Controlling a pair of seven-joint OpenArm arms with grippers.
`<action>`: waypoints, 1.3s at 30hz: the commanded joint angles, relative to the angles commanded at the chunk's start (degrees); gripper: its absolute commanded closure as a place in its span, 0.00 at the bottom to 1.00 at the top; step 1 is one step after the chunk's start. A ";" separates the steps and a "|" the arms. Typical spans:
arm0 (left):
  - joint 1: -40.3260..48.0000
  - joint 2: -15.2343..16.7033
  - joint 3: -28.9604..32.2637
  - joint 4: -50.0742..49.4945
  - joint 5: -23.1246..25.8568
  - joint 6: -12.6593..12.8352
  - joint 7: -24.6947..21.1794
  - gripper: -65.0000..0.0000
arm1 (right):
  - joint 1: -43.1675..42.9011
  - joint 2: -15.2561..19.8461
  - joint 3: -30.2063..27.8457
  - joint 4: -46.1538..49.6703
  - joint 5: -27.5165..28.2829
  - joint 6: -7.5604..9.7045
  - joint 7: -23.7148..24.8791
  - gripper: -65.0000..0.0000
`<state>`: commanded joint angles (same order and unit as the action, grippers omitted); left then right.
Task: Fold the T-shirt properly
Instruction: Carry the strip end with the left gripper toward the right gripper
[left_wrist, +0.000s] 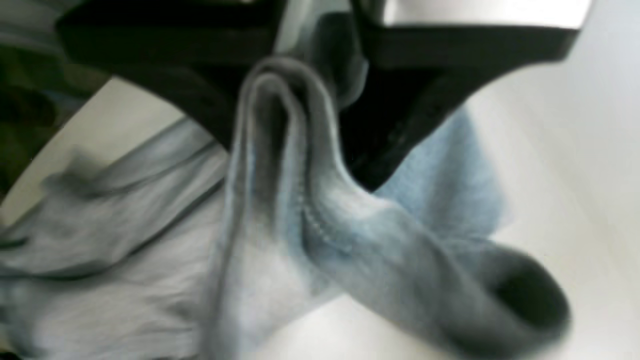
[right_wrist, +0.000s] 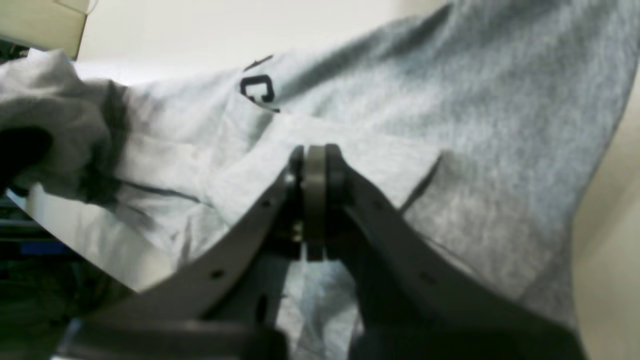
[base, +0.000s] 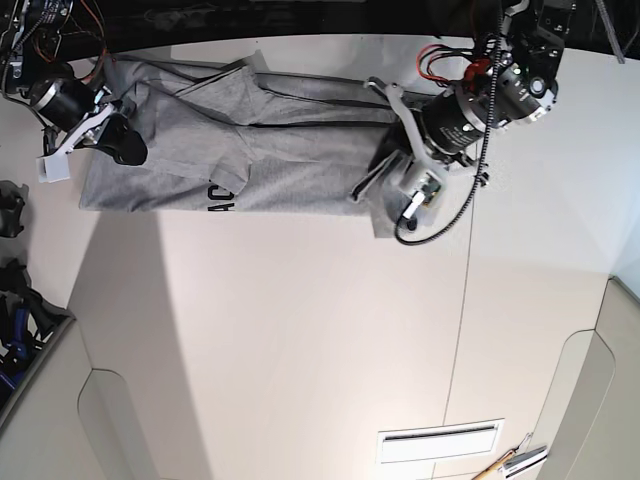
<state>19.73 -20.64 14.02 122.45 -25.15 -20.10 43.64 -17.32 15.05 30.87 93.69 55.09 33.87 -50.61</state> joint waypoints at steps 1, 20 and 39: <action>-0.50 1.31 1.44 -0.46 0.59 -0.02 -0.15 1.00 | 0.00 0.02 0.72 0.00 0.00 0.02 0.00 1.00; -2.56 15.54 6.34 -9.90 -8.37 -3.76 -1.99 0.37 | 0.00 0.52 12.59 -3.69 -2.69 0.02 -1.68 0.32; -2.56 18.86 6.14 -6.27 0.94 -3.74 2.54 0.37 | 0.00 0.48 -1.81 -9.53 -3.65 0.04 -0.13 0.86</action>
<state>17.17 -1.78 20.16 116.18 -24.21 -23.83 46.17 -17.32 15.53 29.06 84.16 51.44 33.91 -50.74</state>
